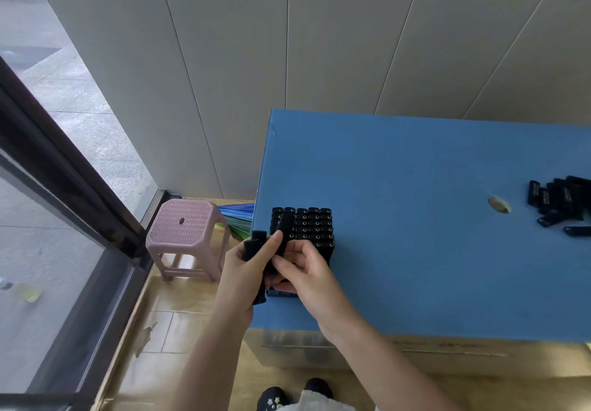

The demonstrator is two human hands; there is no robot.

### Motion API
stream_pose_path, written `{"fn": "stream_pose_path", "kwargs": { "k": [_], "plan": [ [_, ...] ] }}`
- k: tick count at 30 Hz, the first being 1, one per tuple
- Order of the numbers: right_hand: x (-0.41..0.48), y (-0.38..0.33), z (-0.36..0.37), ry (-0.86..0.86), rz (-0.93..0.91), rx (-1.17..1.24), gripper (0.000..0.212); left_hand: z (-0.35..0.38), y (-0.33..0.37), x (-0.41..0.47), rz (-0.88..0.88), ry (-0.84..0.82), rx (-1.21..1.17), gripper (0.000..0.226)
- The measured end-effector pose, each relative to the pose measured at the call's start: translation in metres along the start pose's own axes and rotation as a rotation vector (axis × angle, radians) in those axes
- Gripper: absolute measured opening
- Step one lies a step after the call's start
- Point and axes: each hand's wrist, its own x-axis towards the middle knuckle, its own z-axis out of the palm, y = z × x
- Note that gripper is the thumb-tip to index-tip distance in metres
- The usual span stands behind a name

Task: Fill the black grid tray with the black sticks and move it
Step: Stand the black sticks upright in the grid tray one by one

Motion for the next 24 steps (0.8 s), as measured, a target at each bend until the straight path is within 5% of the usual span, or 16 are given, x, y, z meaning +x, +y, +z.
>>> {"fn": "stream_pose_path", "kwargs": {
  "k": [4,9,14,24],
  "plan": [
    [0.004,-0.004,-0.003,0.059,-0.053,-0.02,0.013,-0.013,-0.001,0.004,-0.035,0.034,0.016,0.024],
    [0.008,-0.009,-0.032,0.189,-0.413,-0.538,0.016,-0.036,-0.001,0.011,-0.092,0.119,-0.105,0.02],
    [0.011,-0.008,-0.036,0.207,-0.544,-0.893,0.016,-0.045,-0.001,0.012,-0.096,0.159,-0.131,0.017],
    [0.025,0.006,-0.018,0.2,-0.634,-0.957,0.014,-0.046,-0.005,0.012,-0.132,0.125,-0.071,0.008]
  ]
}}
